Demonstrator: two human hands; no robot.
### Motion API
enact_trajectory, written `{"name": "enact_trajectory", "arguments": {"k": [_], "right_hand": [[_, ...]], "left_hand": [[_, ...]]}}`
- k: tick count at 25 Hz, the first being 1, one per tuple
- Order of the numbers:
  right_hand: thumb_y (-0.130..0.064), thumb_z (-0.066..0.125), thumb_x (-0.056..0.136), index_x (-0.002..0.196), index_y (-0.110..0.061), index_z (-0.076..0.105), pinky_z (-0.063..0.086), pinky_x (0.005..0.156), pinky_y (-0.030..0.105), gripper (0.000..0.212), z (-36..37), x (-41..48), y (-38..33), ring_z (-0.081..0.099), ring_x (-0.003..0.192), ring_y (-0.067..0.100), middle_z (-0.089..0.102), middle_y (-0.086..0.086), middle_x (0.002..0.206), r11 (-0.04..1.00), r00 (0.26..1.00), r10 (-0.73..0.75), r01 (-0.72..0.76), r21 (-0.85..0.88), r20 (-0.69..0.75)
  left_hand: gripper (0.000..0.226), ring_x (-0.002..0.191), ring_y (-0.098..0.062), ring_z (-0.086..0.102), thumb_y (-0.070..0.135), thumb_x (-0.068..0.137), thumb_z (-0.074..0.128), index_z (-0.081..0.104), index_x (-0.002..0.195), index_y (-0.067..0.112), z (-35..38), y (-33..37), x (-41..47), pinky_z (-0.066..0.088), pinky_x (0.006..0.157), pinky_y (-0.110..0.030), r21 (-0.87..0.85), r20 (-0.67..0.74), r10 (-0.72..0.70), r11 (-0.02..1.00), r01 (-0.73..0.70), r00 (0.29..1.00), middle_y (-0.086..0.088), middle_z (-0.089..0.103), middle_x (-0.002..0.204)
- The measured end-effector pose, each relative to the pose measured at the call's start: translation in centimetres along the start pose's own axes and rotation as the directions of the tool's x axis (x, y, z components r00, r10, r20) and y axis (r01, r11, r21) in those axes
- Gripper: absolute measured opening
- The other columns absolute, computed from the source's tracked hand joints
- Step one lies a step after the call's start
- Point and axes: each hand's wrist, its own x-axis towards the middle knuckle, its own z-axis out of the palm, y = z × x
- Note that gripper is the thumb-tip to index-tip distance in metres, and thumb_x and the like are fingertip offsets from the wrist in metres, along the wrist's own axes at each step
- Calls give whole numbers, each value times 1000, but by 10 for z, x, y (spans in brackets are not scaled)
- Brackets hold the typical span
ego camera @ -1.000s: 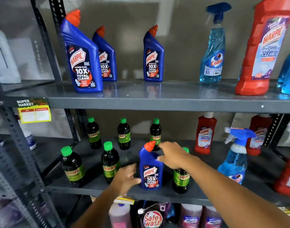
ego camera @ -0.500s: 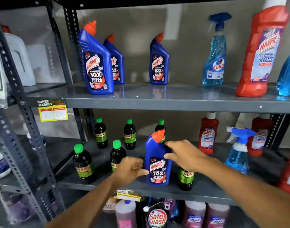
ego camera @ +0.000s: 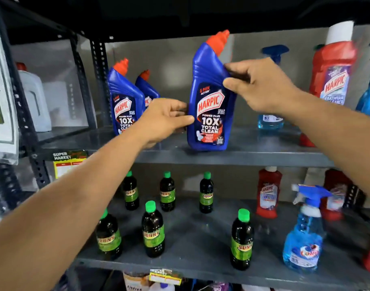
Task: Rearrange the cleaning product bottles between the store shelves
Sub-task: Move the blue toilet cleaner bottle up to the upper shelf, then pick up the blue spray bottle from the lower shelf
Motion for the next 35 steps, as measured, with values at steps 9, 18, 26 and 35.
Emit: {"name": "enact_trajectory", "arguments": {"k": [9,18,26,35], "right_hand": [[-24,55,93,129,-21,55,31,91,13,36,43,29,38,56,116,11,64,-1,128,976,978,210,-208,67,-16],[-30,62,86,111,-16,67,47,87,23,29,41,-82,35,62,94,10,71,2,103,981,971,-190,193,3,-148],[-38,62,85,138,-28,42,31,109,24,58,130,-212,130,48,127,17,51,1,141,943,724,325,-298,-149,608],[-22,60,87,123,-33,59,41,87,15,38,170,-225,130,61,101,1,67,-3,123,884,777,415,-468,-7,473]], "left_hand": [[35,107,-25,66,-2,90,58,56,125,0,16,-40,40,56,93,-38,-36,-152,-172,985,169,973,-17,69,118],[28,79,9,67,8,76,78,66,89,30,70,-77,-84,52,76,-10,135,-357,-1,990,52,934,15,71,88],[79,127,-19,53,37,64,80,49,134,19,211,-252,-135,42,108,-35,426,130,-535,790,440,835,-1,59,136],[54,99,-16,68,33,61,76,63,111,19,212,-279,-139,52,85,-27,374,0,-494,806,459,869,-2,75,111]]}}
